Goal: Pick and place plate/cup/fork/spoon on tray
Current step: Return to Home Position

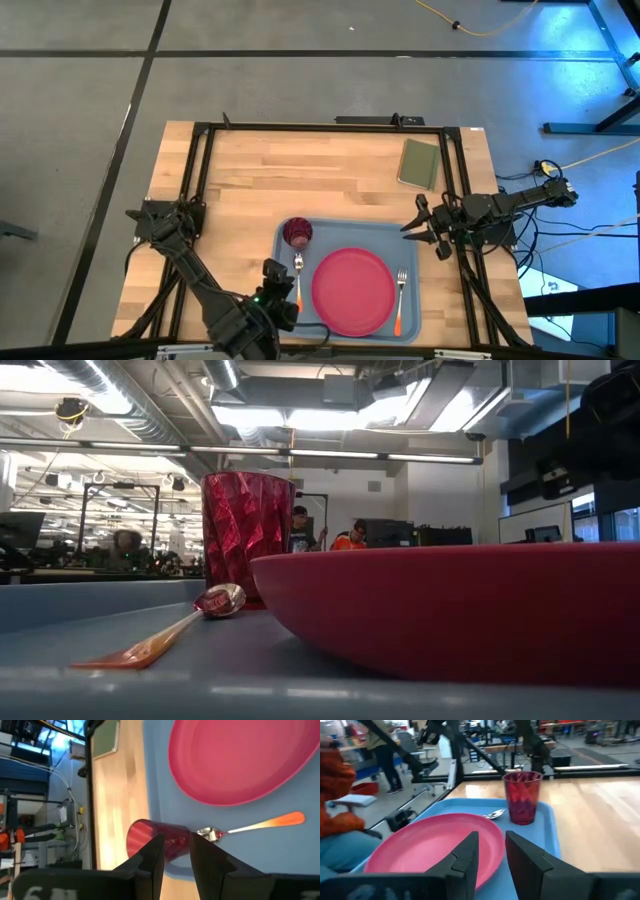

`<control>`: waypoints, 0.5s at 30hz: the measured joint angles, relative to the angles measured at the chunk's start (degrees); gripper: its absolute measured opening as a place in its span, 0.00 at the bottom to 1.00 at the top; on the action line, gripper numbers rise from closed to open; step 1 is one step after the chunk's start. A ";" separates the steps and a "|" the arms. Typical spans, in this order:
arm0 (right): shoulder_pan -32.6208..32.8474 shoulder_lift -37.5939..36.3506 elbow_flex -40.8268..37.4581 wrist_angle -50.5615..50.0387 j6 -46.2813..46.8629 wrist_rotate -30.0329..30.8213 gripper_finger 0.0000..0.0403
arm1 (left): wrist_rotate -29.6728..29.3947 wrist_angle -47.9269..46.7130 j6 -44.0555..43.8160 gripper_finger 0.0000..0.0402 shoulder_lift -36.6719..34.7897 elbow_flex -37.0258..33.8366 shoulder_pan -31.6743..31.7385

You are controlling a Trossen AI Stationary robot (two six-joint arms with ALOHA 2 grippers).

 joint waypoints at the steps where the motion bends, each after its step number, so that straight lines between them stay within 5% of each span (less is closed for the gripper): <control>1: 0.00 0.00 0.02 0.24 -0.14 0.97 0.25 | 0.24 0.03 0.00 0.21 -0.09 -0.43 0.17; 7: 0.00 -0.02 0.00 1.06 0.08 5.13 0.25 | 0.30 3.61 0.08 0.21 -3.95 -7.10 1.29; 15: 0.00 -0.01 0.01 1.19 0.35 5.16 0.25 | 0.78 21.22 5.77 0.20 -15.37 -27.07 2.56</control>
